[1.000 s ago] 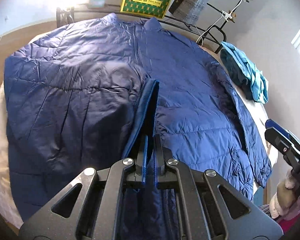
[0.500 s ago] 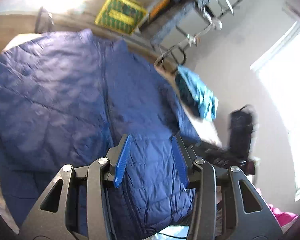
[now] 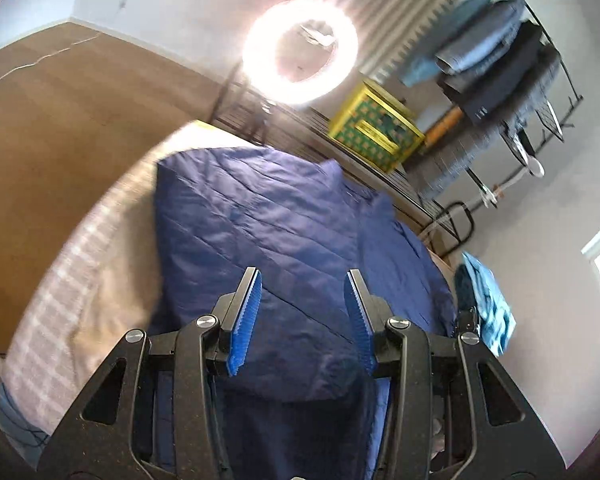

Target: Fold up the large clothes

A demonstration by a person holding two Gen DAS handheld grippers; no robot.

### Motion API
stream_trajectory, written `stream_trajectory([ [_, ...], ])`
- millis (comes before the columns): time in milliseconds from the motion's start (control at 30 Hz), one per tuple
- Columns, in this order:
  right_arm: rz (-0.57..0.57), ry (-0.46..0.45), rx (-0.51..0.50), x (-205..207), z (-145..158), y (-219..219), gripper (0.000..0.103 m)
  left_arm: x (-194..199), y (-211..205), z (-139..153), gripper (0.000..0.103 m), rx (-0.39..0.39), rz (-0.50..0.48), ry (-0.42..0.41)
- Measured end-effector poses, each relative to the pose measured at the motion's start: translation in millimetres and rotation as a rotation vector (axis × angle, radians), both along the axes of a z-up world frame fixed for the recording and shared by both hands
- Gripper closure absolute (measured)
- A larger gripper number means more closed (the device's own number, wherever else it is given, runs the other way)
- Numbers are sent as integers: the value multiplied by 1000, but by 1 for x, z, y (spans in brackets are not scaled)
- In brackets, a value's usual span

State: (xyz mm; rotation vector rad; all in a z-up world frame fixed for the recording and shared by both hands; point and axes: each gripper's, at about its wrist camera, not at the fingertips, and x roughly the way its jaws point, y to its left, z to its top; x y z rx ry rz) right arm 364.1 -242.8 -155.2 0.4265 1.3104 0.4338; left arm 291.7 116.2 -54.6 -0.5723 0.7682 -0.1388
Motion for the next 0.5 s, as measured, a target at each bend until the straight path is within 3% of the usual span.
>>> stream_trajectory([
  [33,28,4,-5,4,-2,6,72,1,7,-2,60,-9,19,8],
  [133,74,-37,-60,12,4,16,97,2,24,-9,60,-56,56,17],
  [267,91,-118,-91,28,23,14,99,3,31,-5,60,-32,85,-9],
  [500,-23,-284,-217,72,58,-39,99,8,23,-8,60,-8,67,4],
])
